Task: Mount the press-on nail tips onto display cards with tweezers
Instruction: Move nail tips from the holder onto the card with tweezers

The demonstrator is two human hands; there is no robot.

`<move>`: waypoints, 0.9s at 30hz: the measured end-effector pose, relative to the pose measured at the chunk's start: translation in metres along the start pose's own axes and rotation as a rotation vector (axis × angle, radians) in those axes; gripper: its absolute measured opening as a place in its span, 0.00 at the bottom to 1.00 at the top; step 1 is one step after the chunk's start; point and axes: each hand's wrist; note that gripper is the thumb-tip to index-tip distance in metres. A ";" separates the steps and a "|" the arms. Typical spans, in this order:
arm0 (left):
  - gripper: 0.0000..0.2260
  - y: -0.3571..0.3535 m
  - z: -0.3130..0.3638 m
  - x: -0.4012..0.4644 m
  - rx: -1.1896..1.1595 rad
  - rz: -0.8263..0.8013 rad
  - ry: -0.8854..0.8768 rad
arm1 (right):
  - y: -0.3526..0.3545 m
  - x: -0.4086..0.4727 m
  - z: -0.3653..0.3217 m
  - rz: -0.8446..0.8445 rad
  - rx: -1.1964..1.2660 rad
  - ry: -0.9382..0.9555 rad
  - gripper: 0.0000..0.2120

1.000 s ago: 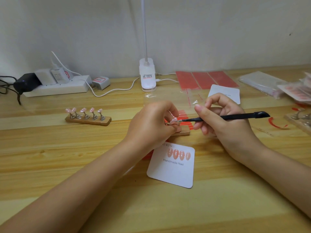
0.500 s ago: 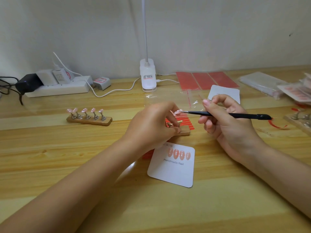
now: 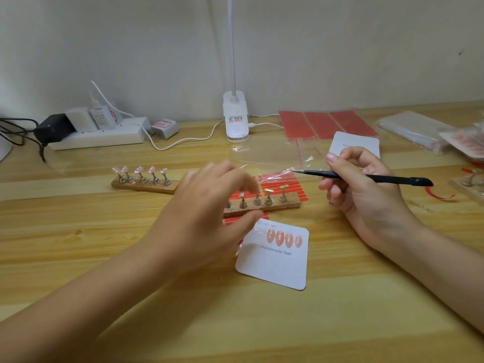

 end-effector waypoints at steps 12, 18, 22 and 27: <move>0.18 -0.007 -0.006 -0.036 0.024 -0.134 0.006 | 0.002 -0.001 0.003 0.001 -0.138 0.109 0.10; 0.13 0.001 -0.021 -0.032 -0.019 -0.222 -0.077 | -0.001 -0.006 0.002 -0.068 -0.180 0.173 0.08; 0.16 0.001 -0.032 -0.033 -0.045 -0.201 -0.101 | -0.006 -0.012 0.001 -0.119 -0.221 0.190 0.08; 0.16 -0.002 -0.040 -0.037 -0.138 -0.142 -0.077 | -0.012 -0.019 0.005 -0.199 -0.285 0.219 0.09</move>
Point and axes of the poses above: each hand's wrist, its own x-axis towards the middle knuckle, its own y-axis out of the back of the hand, z = x × y, and after that the axes turned 15 degrees about -x, right-handed
